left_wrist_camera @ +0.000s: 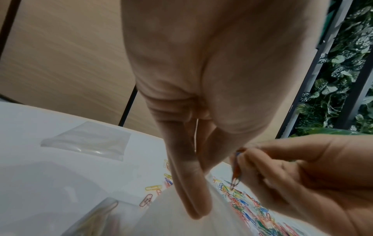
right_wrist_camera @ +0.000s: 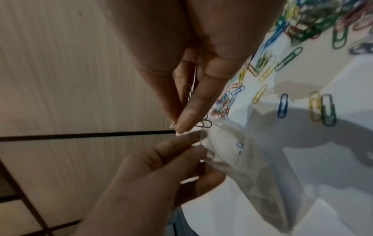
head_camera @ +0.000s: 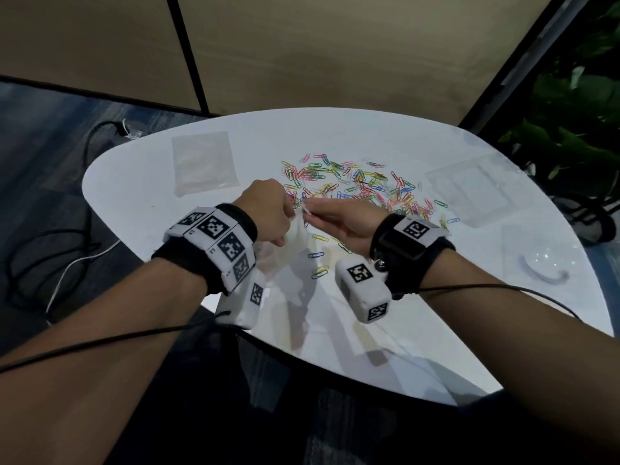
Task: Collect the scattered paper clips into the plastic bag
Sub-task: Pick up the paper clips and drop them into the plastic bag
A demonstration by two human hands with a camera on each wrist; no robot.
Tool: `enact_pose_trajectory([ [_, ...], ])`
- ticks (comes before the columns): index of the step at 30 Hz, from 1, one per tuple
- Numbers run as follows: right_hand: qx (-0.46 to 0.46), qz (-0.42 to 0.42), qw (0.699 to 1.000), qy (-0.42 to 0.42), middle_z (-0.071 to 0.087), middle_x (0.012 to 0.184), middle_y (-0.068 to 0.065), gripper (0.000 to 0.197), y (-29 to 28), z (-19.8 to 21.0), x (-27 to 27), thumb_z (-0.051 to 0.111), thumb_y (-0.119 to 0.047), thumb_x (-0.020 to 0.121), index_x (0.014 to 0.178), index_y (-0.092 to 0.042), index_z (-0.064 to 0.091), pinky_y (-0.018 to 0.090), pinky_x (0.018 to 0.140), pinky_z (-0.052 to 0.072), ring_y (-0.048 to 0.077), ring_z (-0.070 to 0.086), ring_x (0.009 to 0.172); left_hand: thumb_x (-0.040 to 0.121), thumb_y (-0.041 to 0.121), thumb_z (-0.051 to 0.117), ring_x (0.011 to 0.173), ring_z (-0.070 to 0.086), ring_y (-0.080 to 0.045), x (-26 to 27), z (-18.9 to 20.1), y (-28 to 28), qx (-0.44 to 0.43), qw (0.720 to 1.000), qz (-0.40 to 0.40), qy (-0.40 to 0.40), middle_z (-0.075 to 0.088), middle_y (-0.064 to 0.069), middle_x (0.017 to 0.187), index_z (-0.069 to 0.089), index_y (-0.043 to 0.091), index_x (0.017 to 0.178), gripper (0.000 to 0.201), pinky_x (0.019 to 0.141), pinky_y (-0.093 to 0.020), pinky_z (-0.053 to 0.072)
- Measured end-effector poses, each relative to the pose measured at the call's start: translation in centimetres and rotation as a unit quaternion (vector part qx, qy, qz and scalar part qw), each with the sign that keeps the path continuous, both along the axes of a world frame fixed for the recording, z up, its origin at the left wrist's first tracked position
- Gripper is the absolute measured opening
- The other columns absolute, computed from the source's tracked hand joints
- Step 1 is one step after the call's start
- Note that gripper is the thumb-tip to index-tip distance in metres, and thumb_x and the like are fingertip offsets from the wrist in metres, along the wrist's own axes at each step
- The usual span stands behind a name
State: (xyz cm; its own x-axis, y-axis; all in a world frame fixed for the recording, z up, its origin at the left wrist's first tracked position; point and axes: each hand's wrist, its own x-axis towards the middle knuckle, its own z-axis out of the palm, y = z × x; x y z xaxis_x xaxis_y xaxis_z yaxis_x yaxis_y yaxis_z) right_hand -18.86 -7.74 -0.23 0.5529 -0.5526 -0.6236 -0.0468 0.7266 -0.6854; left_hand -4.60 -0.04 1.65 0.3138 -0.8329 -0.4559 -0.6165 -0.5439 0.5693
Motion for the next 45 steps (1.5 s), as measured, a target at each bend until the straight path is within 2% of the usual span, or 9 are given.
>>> enact_pose_trajectory([
  [9, -0.176, 0.083, 0.969, 0.153, 0.072, 0.096, 0.022, 0.025, 2.2, -1.1, 2.6, 0.062, 0.014, 0.079, 0.101, 0.007, 0.071, 0.031, 0.077, 0.061, 0.025, 0.068, 0.073, 0.086, -0.007, 0.057, 0.07, 0.077, -0.025, 0.5, 0.3, 0.3, -0.028, 0.999, 0.03, 0.026, 0.076, -0.015, 0.081, 0.074, 0.003, 0.103, 0.027, 0.08, -0.039, 0.064],
  [15, -0.518, 0.328, 0.738, 0.281, 0.066, 0.071, 0.001, 0.016, 2.4, -0.4, 2.6, 0.063, -0.01, 0.083, 0.085, -0.014, 0.078, 0.022, 0.064, 0.045, 0.015, 0.06, 0.067, 0.087, -0.008, 0.053, 0.071, 0.077, -0.022, 0.5, 1.2, 0.9, -0.033, 0.999, 0.011, 0.024, 0.074, -0.008, 0.077, 0.076, 0.006, 0.098, 0.028, 0.075, -0.03, 0.063],
  [20, -0.422, 0.191, 0.856, 0.229, 0.075, 0.085, 0.011, 0.026, -0.7, 0.3, 1.1, 0.053, 0.006, 0.086, 0.089, -0.005, 0.076, 0.032, 0.063, 0.061, 0.02, 0.071, 0.07, 0.091, -0.002, 0.05, 0.072, 0.077, -0.023, 0.9, 1.4, 1.0, -0.04, 0.999, 0.021, 0.001, 0.067, -0.001, 0.067, 0.072, 0.008, 0.105, 0.027, 0.077, -0.033, 0.063],
  [24, -0.53, 0.356, 0.666, 0.386, 0.062, 0.132, 0.007, 0.034, -1.4, -3.2, -0.6, 0.05, -0.024, 0.097, 0.129, -0.019, 0.061, 0.035, 0.104, 0.046, 0.023, 0.06, 0.117, 0.091, -0.004, 0.052, 0.073, 0.077, -0.026, 1.0, 1.6, 1.1, -0.033, 0.999, 0.012, -0.006, 0.063, -0.001, 0.069, 0.071, 0.005, 0.108, 0.027, 0.072, -0.032, 0.063],
  [28, -0.567, 0.536, 0.524, 0.341, 0.023, 0.158, 0.008, 0.049, 1.9, -6.3, -2.3, 0.039, -0.033, 0.101, 0.146, -0.014, 0.035, 0.037, 0.104, 0.04, 0.029, 0.041, 0.135, 0.089, -0.006, 0.055, 0.074, 0.076, -0.025, 1.1, 1.6, 1.4, -0.027, 0.999, -0.007, -0.019, 0.067, -0.002, 0.071, 0.073, 0.005, 0.107, 0.028, 0.08, -0.038, 0.063],
  [31, -0.587, 0.559, 0.481, 0.333, 0.006, 0.162, 0.004, 0.06, 3.7, -7.6, -5.2, 0.039, -0.043, 0.099, 0.151, -0.019, 0.022, 0.042, 0.107, 0.041, 0.026, 0.035, 0.14, 0.088, -0.006, 0.058, 0.076, 0.076, -0.026, 1.2, 1.8, 1.5, -0.025, 1.0, -0.007, -0.014, 0.076, -0.011, 0.087, 0.074, 0.005, 0.106, 0.027, 0.082, -0.039, 0.063],
  [36, -0.665, 0.561, 0.337, 0.36, -0.001, 0.163, 0.006, 0.065, 3.7, -8.6, -10.2, 0.021, -0.049, 0.1, 0.155, -0.021, 0.004, 0.056, 0.118, 0.014, 0.032, 0.004, 0.15, 0.089, -0.004, 0.054, 0.074, 0.077, -0.027, 0.8, 1.9, 1.5, -0.012, 1.0, -0.006, -0.015, 0.075, -0.012, 0.08, 0.073, 0.007, 0.106, 0.027, 0.083, -0.039, 0.063],
  [41, -0.655, 0.486, 0.38, 0.436, 0.028, 0.157, 0.014, 0.057, 1.0, -9.4, -12.5, 0.046, -0.029, 0.097, 0.15, -0.018, 0.029, 0.055, 0.099, 0.046, 0.047, 0.039, 0.134, 0.088, -0.006, 0.053, 0.081, 0.077, -0.028, 0.4, 2.0, 1.3, 0.005, 1.0, -0.024, -0.02, 0.077, -0.015, 0.087, 0.073, 0.005, 0.111, 0.032, 0.084, -0.041, 0.063],
  [45, -0.689, 0.435, 0.434, 0.384, 0.065, 0.111, 0.016, 0.028, -0.1, -9.3, -11.7, 0.066, -0.006, 0.086, 0.114, -0.006, 0.066, 0.038, 0.062, 0.057, 0.036, 0.066, 0.083, 0.09, -0.004, 0.051, 0.081, 0.077, -0.03, -0.1, 1.9, 1.0, 0.013, 0.999, -0.028, -0.019, 0.076, -0.014, 0.083, 0.072, 0.007, 0.112, 0.032, 0.084, -0.042, 0.063],
])
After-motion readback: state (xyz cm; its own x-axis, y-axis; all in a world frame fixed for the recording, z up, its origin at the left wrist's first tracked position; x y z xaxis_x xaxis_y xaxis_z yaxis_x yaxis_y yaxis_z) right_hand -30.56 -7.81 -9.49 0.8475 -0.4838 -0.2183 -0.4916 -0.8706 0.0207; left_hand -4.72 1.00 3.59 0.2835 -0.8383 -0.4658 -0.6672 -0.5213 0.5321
